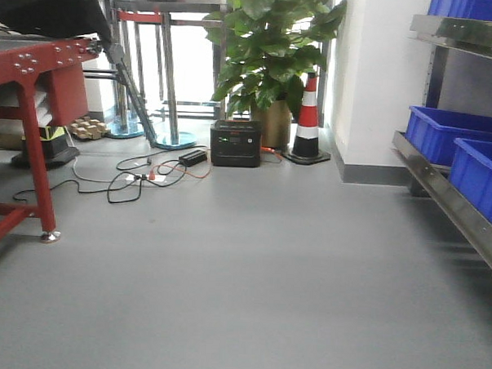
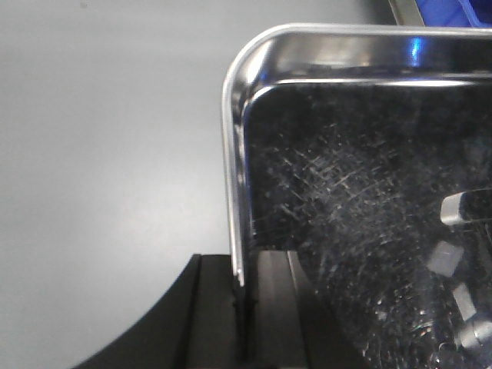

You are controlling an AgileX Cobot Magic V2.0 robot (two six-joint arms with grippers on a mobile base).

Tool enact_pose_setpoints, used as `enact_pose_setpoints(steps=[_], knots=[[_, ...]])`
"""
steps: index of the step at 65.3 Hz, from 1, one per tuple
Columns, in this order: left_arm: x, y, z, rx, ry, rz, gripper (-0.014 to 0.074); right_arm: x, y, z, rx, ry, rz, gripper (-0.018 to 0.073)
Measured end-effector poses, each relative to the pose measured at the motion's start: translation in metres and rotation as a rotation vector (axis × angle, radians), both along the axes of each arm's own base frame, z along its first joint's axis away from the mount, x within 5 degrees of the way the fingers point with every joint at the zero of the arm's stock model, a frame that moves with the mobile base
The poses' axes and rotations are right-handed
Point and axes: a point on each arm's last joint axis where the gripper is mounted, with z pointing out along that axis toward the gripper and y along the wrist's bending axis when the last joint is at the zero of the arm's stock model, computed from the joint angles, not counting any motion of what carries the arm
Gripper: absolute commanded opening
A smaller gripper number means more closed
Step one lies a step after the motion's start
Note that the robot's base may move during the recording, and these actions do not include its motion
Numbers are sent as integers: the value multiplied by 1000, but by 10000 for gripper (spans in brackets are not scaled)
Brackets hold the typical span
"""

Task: Stack silver trays without gaps
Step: 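Carry the silver tray with both grippers while driving across the room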

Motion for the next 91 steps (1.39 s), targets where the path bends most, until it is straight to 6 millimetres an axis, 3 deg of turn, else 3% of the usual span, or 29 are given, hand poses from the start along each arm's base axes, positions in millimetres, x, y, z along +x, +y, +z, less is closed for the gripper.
enact_pose_setpoints(steps=[91], knots=[[3, 2, 4, 33, -63, 5, -16, 1, 1, 2, 13, -23, 9, -75]])
